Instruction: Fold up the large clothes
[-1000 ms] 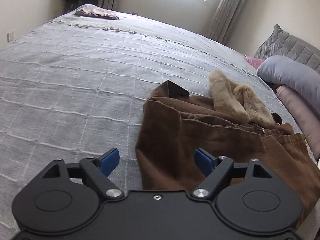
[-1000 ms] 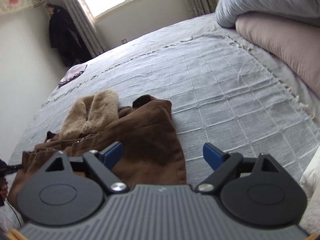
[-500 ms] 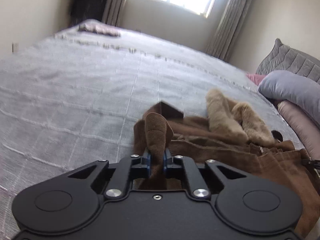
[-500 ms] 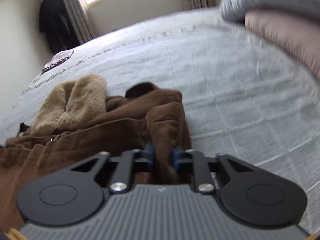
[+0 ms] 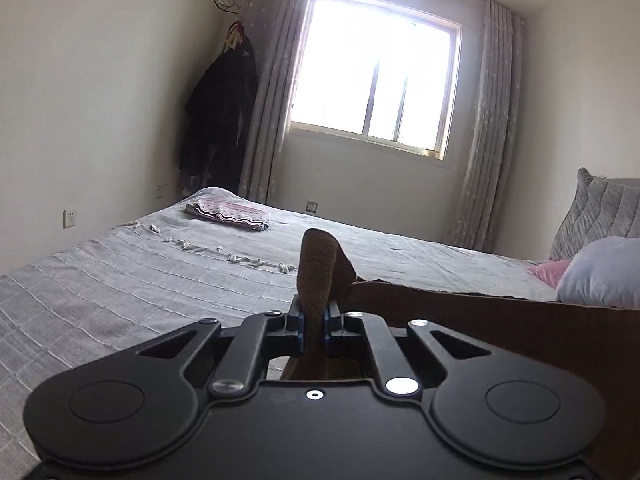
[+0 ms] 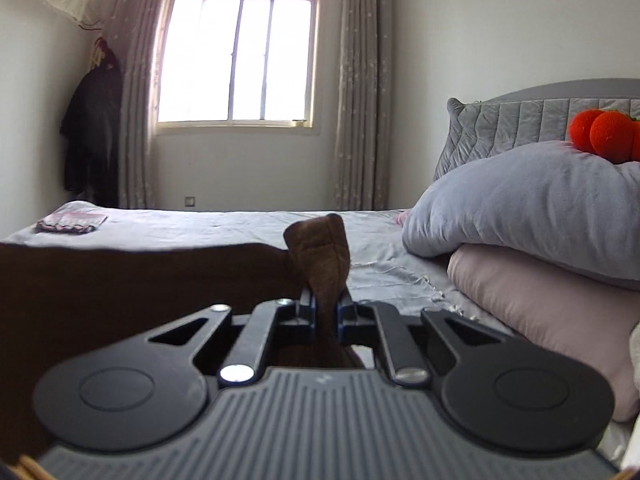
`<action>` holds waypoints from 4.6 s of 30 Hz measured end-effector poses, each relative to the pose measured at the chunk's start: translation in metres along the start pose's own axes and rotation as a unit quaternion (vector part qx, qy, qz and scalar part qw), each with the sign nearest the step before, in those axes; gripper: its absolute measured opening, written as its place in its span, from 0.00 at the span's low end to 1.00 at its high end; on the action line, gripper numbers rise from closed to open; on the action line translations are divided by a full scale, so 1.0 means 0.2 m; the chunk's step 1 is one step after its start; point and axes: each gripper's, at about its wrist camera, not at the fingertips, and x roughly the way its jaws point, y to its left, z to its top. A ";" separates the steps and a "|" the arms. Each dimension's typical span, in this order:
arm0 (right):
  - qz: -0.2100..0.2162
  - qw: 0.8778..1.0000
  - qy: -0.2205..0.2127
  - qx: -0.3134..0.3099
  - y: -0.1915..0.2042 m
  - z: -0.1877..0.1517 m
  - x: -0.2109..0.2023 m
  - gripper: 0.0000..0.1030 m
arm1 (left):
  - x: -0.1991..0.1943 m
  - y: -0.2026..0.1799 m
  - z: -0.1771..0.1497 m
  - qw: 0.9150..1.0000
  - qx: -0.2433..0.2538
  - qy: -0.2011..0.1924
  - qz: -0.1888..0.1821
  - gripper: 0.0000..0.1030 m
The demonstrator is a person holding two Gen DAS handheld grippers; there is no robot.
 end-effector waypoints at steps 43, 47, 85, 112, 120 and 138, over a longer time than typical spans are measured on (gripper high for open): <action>-0.040 0.977 0.211 0.007 -0.02 -0.49 0.40 0.79 | 0.46 0.08 -0.47 0.981 0.028 0.169 0.093 0.86; 0.035 0.984 0.176 -0.016 0.20 -0.37 0.19 0.79 | 0.21 -0.17 -0.39 0.988 0.054 0.143 0.005 0.86; 0.099 0.971 0.208 -0.066 0.26 -0.61 -0.68 0.95 | -0.44 0.30 -0.84 0.904 -0.306 0.295 -0.046 0.93; 0.289 0.908 0.304 0.000 0.75 -0.65 -0.38 0.18 | -0.53 -0.44 -0.42 0.980 -0.145 0.037 -0.128 0.28; 0.228 0.937 0.262 0.043 0.24 -0.46 -0.33 0.60 | -0.46 -1.13 -0.42 0.965 -0.005 0.048 -0.257 0.28; 0.242 0.918 0.243 0.201 -0.43 -0.42 -0.20 0.73 | -0.39 -1.50 -0.92 0.915 0.082 0.200 -0.342 0.33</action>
